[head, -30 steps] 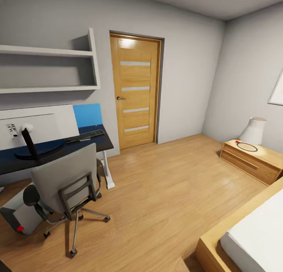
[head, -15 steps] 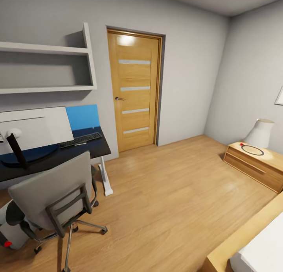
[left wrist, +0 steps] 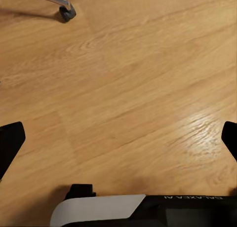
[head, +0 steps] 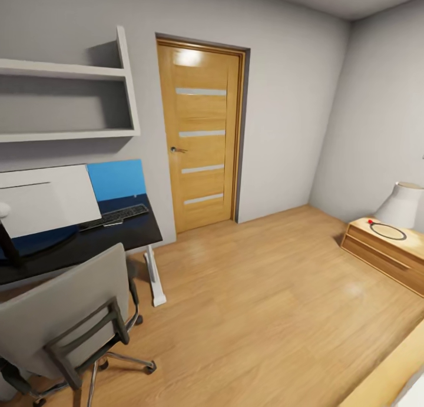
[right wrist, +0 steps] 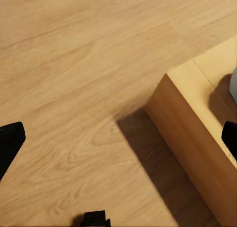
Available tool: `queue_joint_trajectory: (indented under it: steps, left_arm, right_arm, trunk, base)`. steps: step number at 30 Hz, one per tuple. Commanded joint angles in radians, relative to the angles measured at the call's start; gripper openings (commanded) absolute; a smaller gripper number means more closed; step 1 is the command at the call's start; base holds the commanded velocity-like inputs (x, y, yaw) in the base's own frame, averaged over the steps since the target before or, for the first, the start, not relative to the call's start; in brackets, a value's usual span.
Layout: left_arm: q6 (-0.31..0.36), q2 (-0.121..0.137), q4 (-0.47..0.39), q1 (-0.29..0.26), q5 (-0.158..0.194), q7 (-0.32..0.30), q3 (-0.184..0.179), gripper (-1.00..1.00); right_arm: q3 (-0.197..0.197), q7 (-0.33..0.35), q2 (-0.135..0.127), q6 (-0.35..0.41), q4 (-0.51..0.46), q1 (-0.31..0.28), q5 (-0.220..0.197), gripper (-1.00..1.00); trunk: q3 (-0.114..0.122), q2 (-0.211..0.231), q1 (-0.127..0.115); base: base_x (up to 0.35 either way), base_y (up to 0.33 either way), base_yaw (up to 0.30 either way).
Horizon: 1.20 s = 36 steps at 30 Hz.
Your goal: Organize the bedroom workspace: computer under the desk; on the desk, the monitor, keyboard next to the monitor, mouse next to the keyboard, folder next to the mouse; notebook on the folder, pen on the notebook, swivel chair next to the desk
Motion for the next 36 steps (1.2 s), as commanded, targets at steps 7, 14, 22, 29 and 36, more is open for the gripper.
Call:
queue_joint_trajectory:
  steps: [7, 14, 22, 29, 36]
  left_arm:
    - [-0.002, 0.001, -0.001, 0.000, 0.002, 0.001, 0.000, 1.00]
    - [-0.002, 0.001, -0.001, 0.000, 0.002, 0.001, 0.000, 1.00]
    - [-0.002, 0.001, -0.001, 0.000, 0.002, 0.001, 0.000, 1.00]
    - [-0.001, 0.001, -0.001, 0.000, 0.002, 0.001, 0.000, 1.00]
    - [-0.002, 0.002, -0.001, 0.000, 0.003, 0.001, 0.000, 1.00]
  right_arm:
    - [-0.002, -0.001, -0.001, -0.012, 0.000, -0.001, -0.004, 1.00]
    - [0.003, -0.001, 0.001, -0.016, -0.002, -0.001, 0.000, 1.00]
    - [0.001, -0.001, 0.000, -0.015, -0.002, -0.001, -0.001, 1.00]
    - [0.000, -0.001, 0.000, -0.015, -0.002, -0.001, -0.002, 1.00]
    - [0.000, -0.001, 0.000, -0.015, -0.002, -0.001, -0.001, 1.00]
  trunk:
    - [-0.001, -0.001, 0.001]
    - [-0.001, -0.001, 0.001]
    - [-0.001, -0.001, 0.001]
    - [-0.001, -0.001, 0.001]
    - [-0.001, -0.001, 0.001]
  base:
    - [0.326, 0.000, 0.000]
    - [0.326, 0.000, 0.000]
    - [0.326, 0.000, -0.149]
    - [0.326, 0.000, -0.252]
    - [0.326, 0.000, -0.188]
